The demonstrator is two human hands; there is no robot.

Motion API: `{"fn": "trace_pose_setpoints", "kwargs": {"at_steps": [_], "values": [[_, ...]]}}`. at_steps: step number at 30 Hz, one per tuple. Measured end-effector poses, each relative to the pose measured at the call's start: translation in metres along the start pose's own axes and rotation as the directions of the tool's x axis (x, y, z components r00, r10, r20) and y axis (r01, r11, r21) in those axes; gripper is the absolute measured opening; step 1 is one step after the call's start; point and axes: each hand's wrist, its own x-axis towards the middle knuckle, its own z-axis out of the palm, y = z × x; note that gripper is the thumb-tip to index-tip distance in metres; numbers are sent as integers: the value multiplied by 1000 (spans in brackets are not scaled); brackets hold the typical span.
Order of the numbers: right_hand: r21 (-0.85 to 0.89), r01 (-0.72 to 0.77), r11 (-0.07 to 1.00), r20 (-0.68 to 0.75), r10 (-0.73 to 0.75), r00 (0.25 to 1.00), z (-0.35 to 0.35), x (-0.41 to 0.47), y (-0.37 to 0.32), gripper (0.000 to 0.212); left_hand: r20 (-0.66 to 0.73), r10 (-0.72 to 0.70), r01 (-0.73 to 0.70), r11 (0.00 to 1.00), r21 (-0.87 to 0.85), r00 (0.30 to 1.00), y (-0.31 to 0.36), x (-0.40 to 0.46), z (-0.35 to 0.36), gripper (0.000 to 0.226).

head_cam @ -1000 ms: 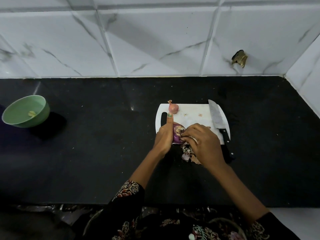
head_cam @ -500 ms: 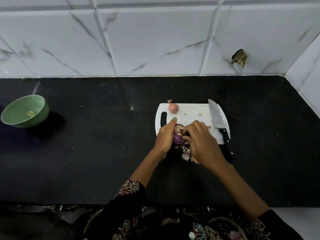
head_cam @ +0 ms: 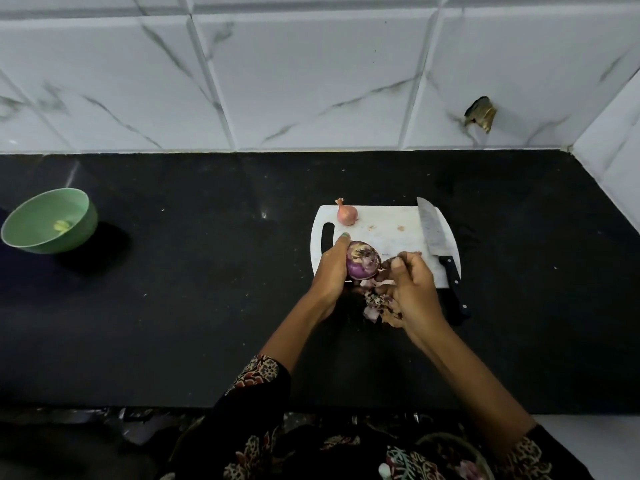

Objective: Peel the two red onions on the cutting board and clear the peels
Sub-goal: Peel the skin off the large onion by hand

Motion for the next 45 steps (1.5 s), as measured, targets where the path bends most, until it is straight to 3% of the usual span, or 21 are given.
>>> {"fn": "trace_pose_setpoints", "kwargs": {"at_steps": [2,3,7,12,14,16,18,21,27,34,41,45], "values": [[203,-64,977,-69,80,994,-3,1,-6,9,1,-8,8,1000,-17,1000,0,-1,-1,42],[196,-56,979,-112,79,991,-6,2,-7,8,2,-12,12,1000,-15,1000,-1,-2,-1,41],[-153,69,986,-183,-97,978,-17,3,-4,10,-19,-14,14,1000,-23,1000,-4,-5,1,40],[-435,191,880,-37,-229,973,-19,4,-9,5,-46,7,-7,1000,-2,999,-4,-4,2,43],[-489,214,846,-2,-246,969,-20,5,-10,14,-50,26,-25,999,22,998,-6,-3,2,43],[-512,232,827,14,-262,965,-21,6,-14,19,-58,43,-41,999,35,997,-8,-3,3,42],[-479,274,834,35,-294,955,-20,5,-22,10,-37,57,-56,998,28,998,-9,-4,2,46],[-428,368,826,149,-336,930,-17,2,-32,13,5,55,-55,998,-4,998,-9,-7,1,59],[-497,603,624,350,-492,797,-10,1,-33,12,80,39,-44,997,57,996,-5,-7,0,84],[-581,718,384,452,-581,677,-11,1,-33,11,137,71,-90,987,132,988,-5,-6,-1,75],[-587,709,391,456,-564,688,-13,3,-35,10,166,85,-123,964,235,982,-5,-5,-2,80],[-552,613,565,369,-493,788,-17,9,-33,6,188,69,-116,961,253,980,-12,-5,-2,85]]}}
